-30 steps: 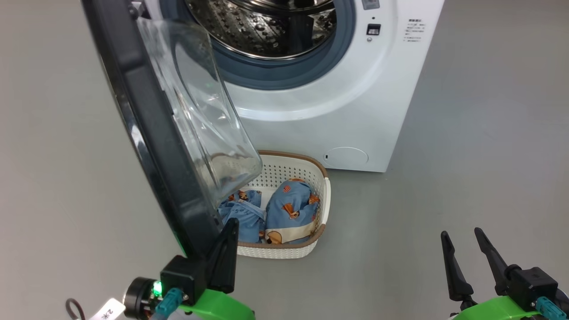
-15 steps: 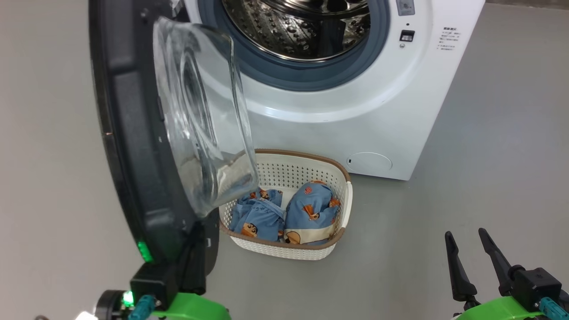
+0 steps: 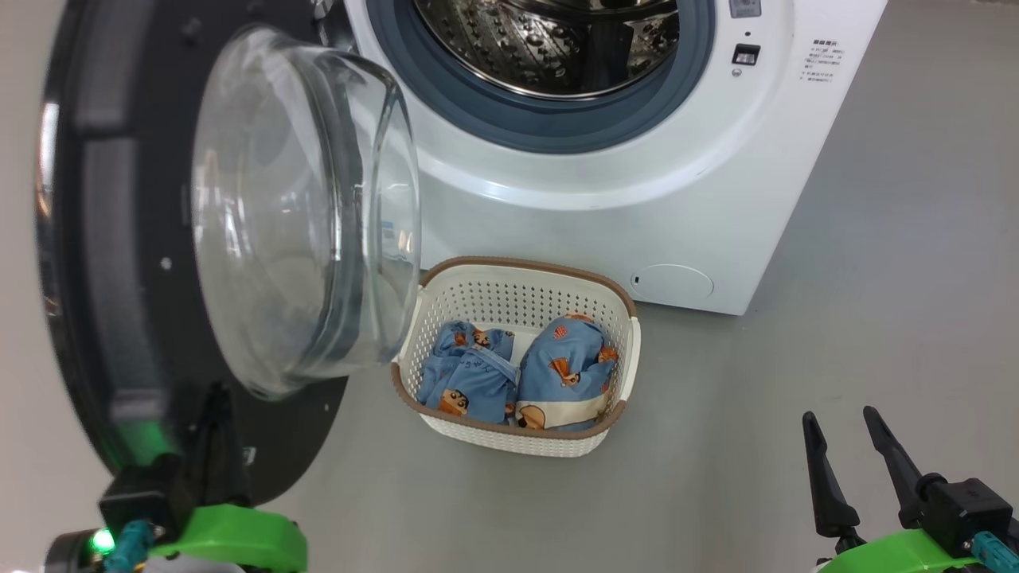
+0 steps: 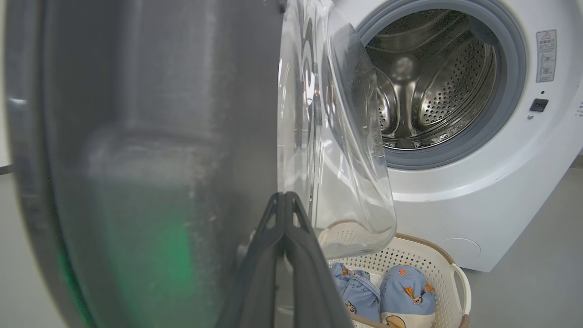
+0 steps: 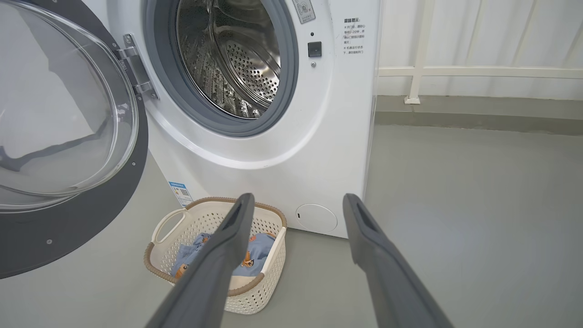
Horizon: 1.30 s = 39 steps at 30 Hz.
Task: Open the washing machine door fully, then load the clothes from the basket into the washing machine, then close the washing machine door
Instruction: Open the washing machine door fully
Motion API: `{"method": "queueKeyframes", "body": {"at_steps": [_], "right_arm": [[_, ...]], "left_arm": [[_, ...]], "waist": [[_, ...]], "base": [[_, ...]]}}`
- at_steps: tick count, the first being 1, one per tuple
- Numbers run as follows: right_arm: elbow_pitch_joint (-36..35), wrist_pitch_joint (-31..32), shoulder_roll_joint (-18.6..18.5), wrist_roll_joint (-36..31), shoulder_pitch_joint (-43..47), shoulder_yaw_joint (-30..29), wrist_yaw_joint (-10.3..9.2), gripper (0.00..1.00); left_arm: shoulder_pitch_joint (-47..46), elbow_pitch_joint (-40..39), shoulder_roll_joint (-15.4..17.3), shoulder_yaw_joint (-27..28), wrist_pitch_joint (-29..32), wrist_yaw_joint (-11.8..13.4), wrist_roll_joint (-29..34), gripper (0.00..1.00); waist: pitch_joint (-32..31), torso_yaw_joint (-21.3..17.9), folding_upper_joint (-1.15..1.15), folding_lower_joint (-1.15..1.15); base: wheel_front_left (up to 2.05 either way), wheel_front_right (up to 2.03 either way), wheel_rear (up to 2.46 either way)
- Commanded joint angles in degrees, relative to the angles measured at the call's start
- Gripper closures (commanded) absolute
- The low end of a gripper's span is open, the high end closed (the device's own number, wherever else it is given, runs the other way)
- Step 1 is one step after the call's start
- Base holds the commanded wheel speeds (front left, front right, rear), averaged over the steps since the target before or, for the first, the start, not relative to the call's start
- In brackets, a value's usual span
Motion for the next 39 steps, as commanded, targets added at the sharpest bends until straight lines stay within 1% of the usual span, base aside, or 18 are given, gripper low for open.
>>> {"method": "queueKeyframes", "body": {"at_steps": [1, 8, 10, 17, 31, 32, 39], "right_arm": [[-1.6, -0.7, -0.4, -0.7, -1.5, 1.3, 0.09, 0.0], [-1.9, -0.7, -0.4, -1.1, -2.2, 1.3, 0.09, 0.0], [-2.1, -0.7, -0.4, -1.3, -2.4, 1.3, 0.09, 0.0], [-2.9, -0.7, -0.4, -2.2, -3.4, 0.9, 0.09, 0.0], [-3.6, -0.7, -0.4, -3.5, -5.2, 0.5, 0.09, 0.0], [-3.6, -0.7, -0.4, -3.5, -5.2, 0.5, 0.09, 0.0], [-3.5, -0.7, -0.4, -3.7, -5.7, 0.8, 0.09, 0.0]], "left_arm": [[-2.2, -0.2, 2.3, 3.9, -0.7, 0.8, -0.6, 1.0], [-4.6, 4.3, 3.4, 8.7, -3.0, 0.5, -3.3, 1.0], [-5.9, 6.8, 4.2, 11.1, -4.4, 0.0, -4.5, 1.0], [-9.8, 13.0, 6.3, 15.0, -7.1, -2.3, -6.9, 1.0], [-19.7, 29.1, 10.3, 22.6, -10.3, -9.6, -10.9, 1.0], [-19.7, 29.1, 10.3, 22.6, -10.3, -9.6, -10.9, 1.0], [-24.2, 37.1, 12.0, 25.2, -10.5, -13.5, -10.8, 1.0]], "waist": [[0.4, -0.1, 0.0, 0.0], [1.5, -0.6, 0.0, 0.0], [2.0, -0.8, 0.0, 0.0], [4.3, -1.1, 0.0, 0.0], [7.6, -1.5, 0.0, 0.0], [7.6, -1.5, 0.0, 0.0], [8.0, -1.7, 0.0, 0.0]], "base": [[0.0, 0.0, 0.0], [0.0, 0.0, 0.0], [0.0, 0.0, 0.0], [0.0, 0.0, 0.0], [0.0, 0.0, 0.0], [0.0, 0.0, 0.0], [0.0, 0.0, 0.0]]}}
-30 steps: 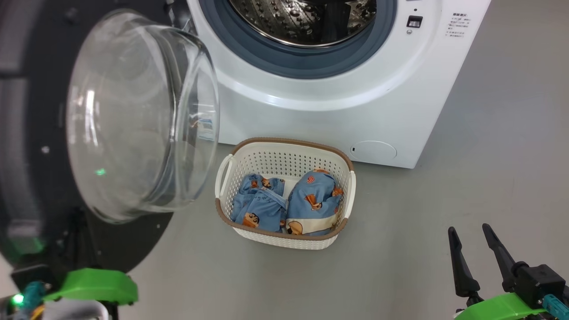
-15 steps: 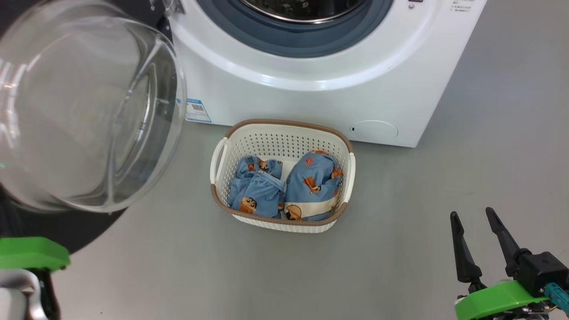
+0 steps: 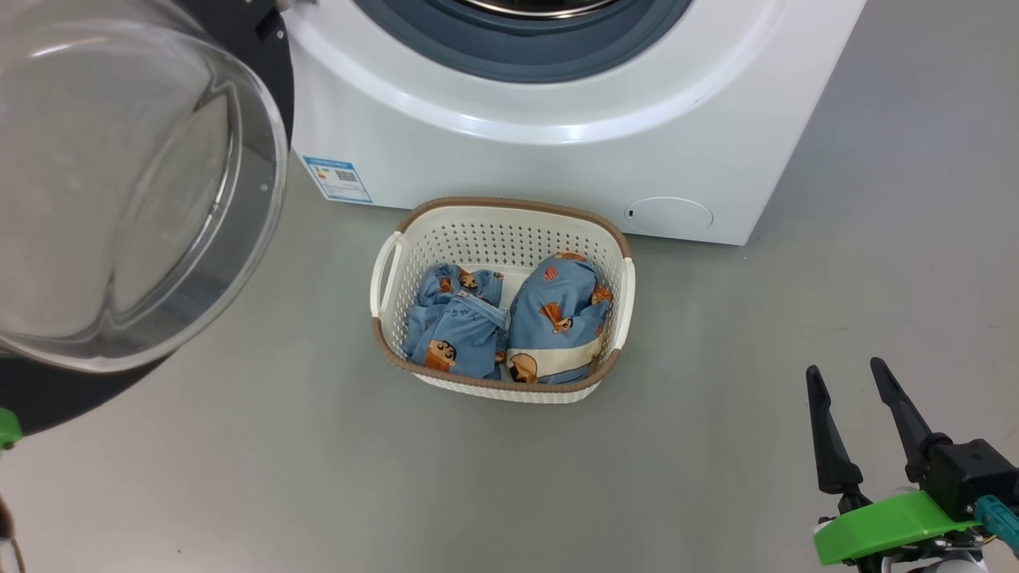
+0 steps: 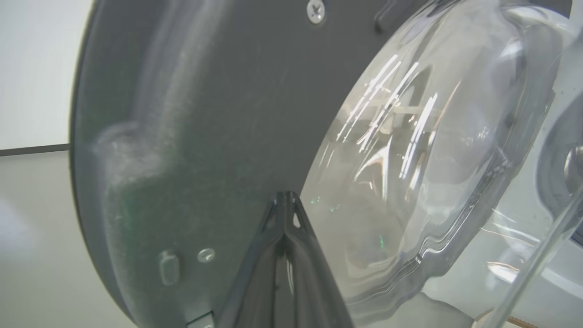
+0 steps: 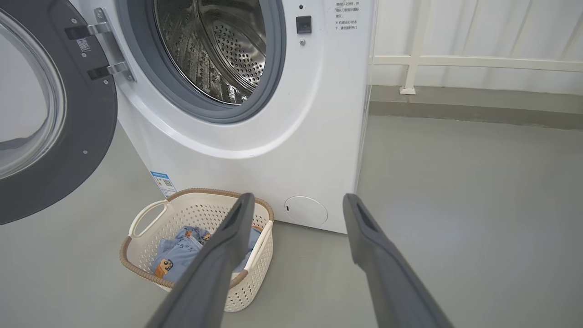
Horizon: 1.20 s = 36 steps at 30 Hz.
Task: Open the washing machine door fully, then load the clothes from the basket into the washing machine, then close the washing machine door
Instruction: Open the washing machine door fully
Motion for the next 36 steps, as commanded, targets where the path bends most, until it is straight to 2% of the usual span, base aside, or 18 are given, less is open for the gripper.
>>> {"method": "queueKeyframes", "body": {"at_steps": [1, 6, 15, 24, 32, 33, 36], "right_arm": [[-1.3, -0.7, -0.3, -0.5, -1.9, 1.5, 0.09, 0.0], [-1.1, -0.7, -0.3, -0.5, -2.0, 1.7, 0.09, 0.0], [-0.8, -0.7, -0.3, 0.1, -1.1, 1.9, 0.09, 0.0], [-0.6, -0.7, -0.3, 0.5, -0.2, 2.0, 0.09, 0.0], [-0.4, -0.7, -0.3, 1.4, 0.7, 3.0, 0.09, 0.0], [-0.3, -0.7, -0.3, 1.5, 0.9, 3.2, 0.09, 0.0], [0.1, -0.7, -0.3, 1.7, 1.4, 3.7, 0.09, 0.0]], "left_arm": [[-2.3, -0.3, 4.2, 2.9, -0.7, -0.5, 0.4, 1.0], [-2.7, 1.0, 3.6, 5.0, -0.7, -1.6, 2.4, 1.0], [2.0, -2.6, -0.3, 9.0, -0.7, -2.0, 7.1, 1.0], [12.5, -16.3, -6.9, 12.3, -0.7, -1.7, 13.1, 1.0], [23.5, -29.1, -14.9, 8.2, -0.7, -2.3, 17.2, 1.0], [24.6, -30.0, -15.5, 7.6, -0.7, -2.4, 17.4, 0.96], [27.0, -32.2, -16.6, 5.1, -0.5, -2.9, 18.3, 0.52]], "waist": [[0.0, -0.1, 0.0, 0.0], [-0.3, -0.4, 0.0, 0.0], [-1.8, -0.6, 0.0, 0.0], [-3.8, -0.9, 0.0, 0.0], [-6.0, -2.3, 0.0, 0.0], [-6.4, -2.5, 0.0, 0.0], [-7.2, -3.4, 0.0, 0.0]], "base": [[0.0, 0.0, 0.0], [0.0, 0.0, 0.0], [0.0, 0.0, 0.0], [0.0, 0.0, 0.0], [0.0, 0.0, 0.0], [0.0, 0.0, 0.0], [0.0, 0.0, 0.0]]}}
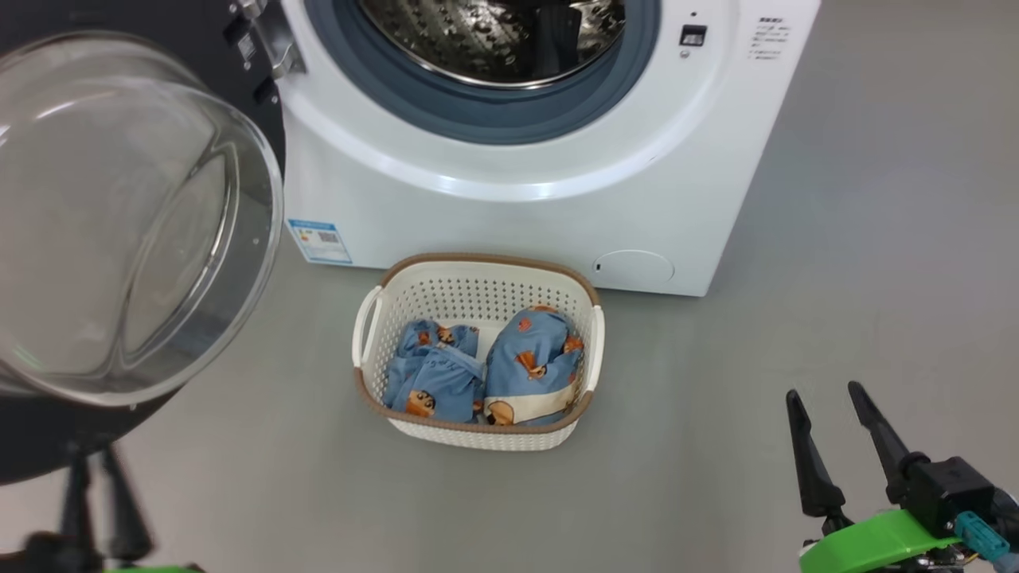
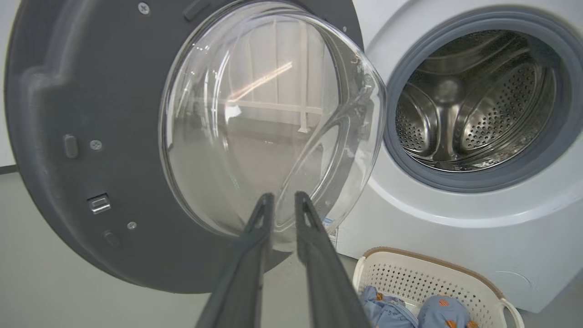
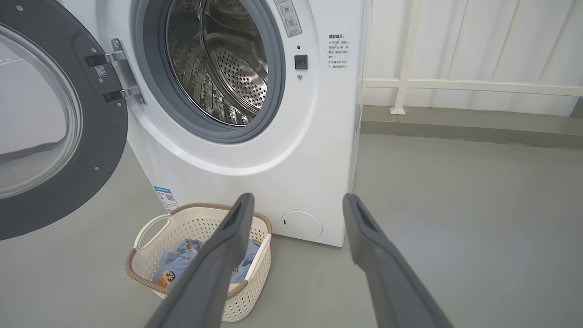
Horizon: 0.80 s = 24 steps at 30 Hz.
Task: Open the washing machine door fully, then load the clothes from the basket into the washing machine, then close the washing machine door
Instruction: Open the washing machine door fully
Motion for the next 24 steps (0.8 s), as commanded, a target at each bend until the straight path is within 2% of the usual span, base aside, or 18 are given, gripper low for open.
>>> {"method": "queueKeyframes", "body": {"at_steps": [1, 2, 3, 4, 16, 24], "right_arm": [[-1.0, -0.7, -0.3, 0.8, 0.2, 1.7, 0.09, 0.0], [-0.9, -0.7, -0.3, 0.9, 0.3, 1.8, 0.09, 0.0], [-0.8, -0.7, -0.3, 0.9, 0.4, 2.0, 0.09, 0.0], [-0.7, -0.7, -0.3, 1.0, 0.6, 2.2, 0.09, 0.0], [0.5, -0.7, -0.3, 0.5, 0.5, 5.3, 0.09, 0.0], [0.8, -0.7, -0.3, 0.6, 2.0, 7.4, 0.09, 0.0]], "left_arm": [[-0.1, -2.3, 1.0, 0.7, -0.2, -0.5, 1.0, 0.52], [0.5, -2.6, 0.9, -0.4, 0.2, -0.8, 1.5, 0.22], [0.9, -2.9, 0.8, -1.4, 0.7, -1.0, 2.0, 0.02], [1.2, -3.2, 0.8, -2.2, 1.0, -1.1, 2.5, 0.0], [1.9, -2.8, 0.0, -8.9, 4.5, -3.5, 3.4, 0.0], [3.1, -1.4, -0.1, -10.5, 5.3, -3.7, 3.4, 0.0]], "waist": [[-0.9, -1.0, 0.0, 0.0], [-1.3, -1.2, 0.0, 0.0], [-1.6, -1.6, 0.0, 0.0], [-1.9, -2.0, 0.0, 0.0], [-4.5, -6.9, 0.0, 0.0], [-7.6, -11.0, 0.0, 0.0]], "base": [[0.0, 0.0, 0.0], [0.0, 0.0, 0.0], [0.0, 0.0, 0.0], [0.0, 0.0, 0.0], [0.0, 0.0, 0.0], [0.0, 0.0, 0.0]]}}
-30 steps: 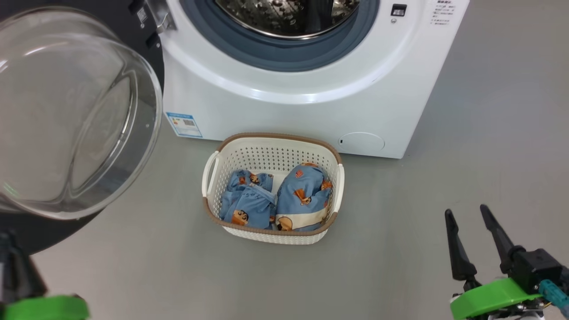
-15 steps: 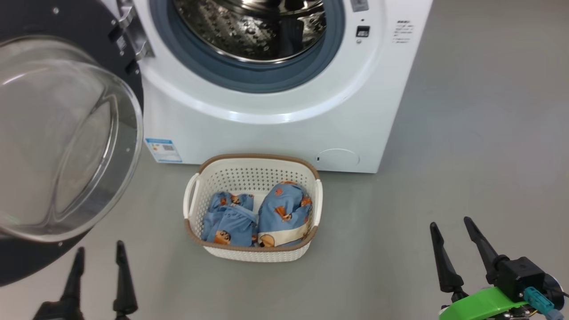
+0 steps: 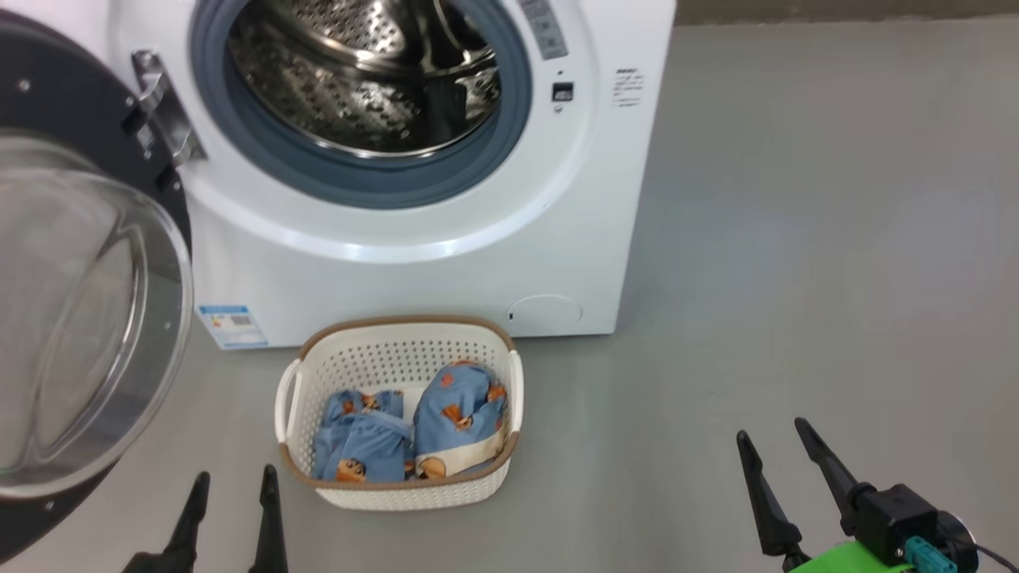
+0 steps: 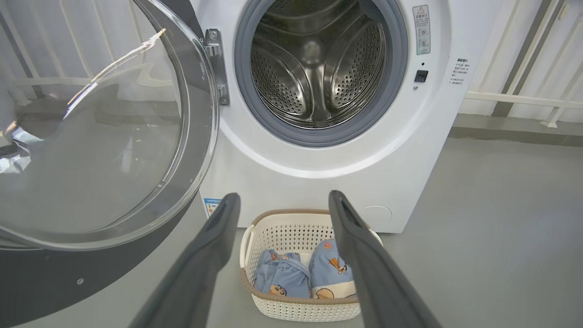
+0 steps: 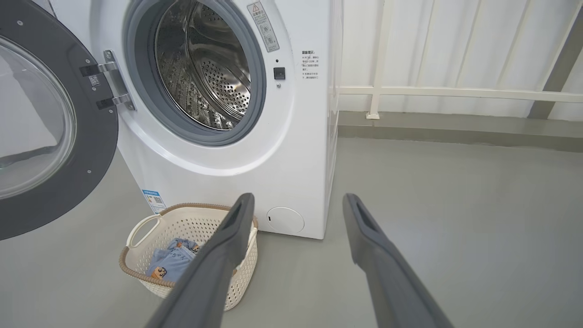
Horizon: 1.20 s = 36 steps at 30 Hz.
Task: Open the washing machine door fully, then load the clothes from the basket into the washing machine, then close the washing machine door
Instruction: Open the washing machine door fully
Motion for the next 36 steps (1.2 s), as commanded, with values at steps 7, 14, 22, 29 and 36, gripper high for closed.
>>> {"method": "queueKeyframes", "body": {"at_steps": [7, 14, 22, 29, 36], "right_arm": [[-2.2, -0.7, -0.3, -0.4, 1.4, 1.3, 0.09, 0.0], [-2.9, -0.4, -0.3, -0.6, 2.0, 0.9, 0.09, 0.0], [-3.1, -0.3, -0.3, -0.5, 2.0, 1.0, 0.09, 0.0], [-2.9, -0.3, -0.3, 0.0, 2.1, 1.2, 0.09, 0.0], [-2.8, -0.4, -0.3, 0.2, 2.0, 1.2, 0.09, 0.0]], "left_arm": [[-0.2, -0.8, 0.7, 0.7, 1.1, -0.1, 0.3, 0.0], [0.0, -0.6, 1.0, 0.3, 0.7, 0.2, 0.4, 0.0], [0.1, -0.4, 1.2, 0.1, 0.3, 0.6, 0.3, 0.0], [-0.1, -0.3, 1.5, -0.1, 0.2, 0.8, 0.1, 0.0], [-0.2, -0.1, 1.8, -0.1, 0.1, 1.4, 0.2, 0.0]], "waist": [[-2.5, -2.8, 0.0, 0.0], [-3.0, -2.7, 0.0, 0.0], [-3.1, -2.9, 0.0, 0.0], [-3.0, -2.9, 0.0, 0.0], [-2.9, -2.8, 0.0, 0.0]], "base": [[0.0, 0.0, 0.0], [0.0, 0.0, 0.0], [0.0, 0.0, 0.0], [0.0, 0.0, 0.0], [0.06, -0.06, 0.0]]}}
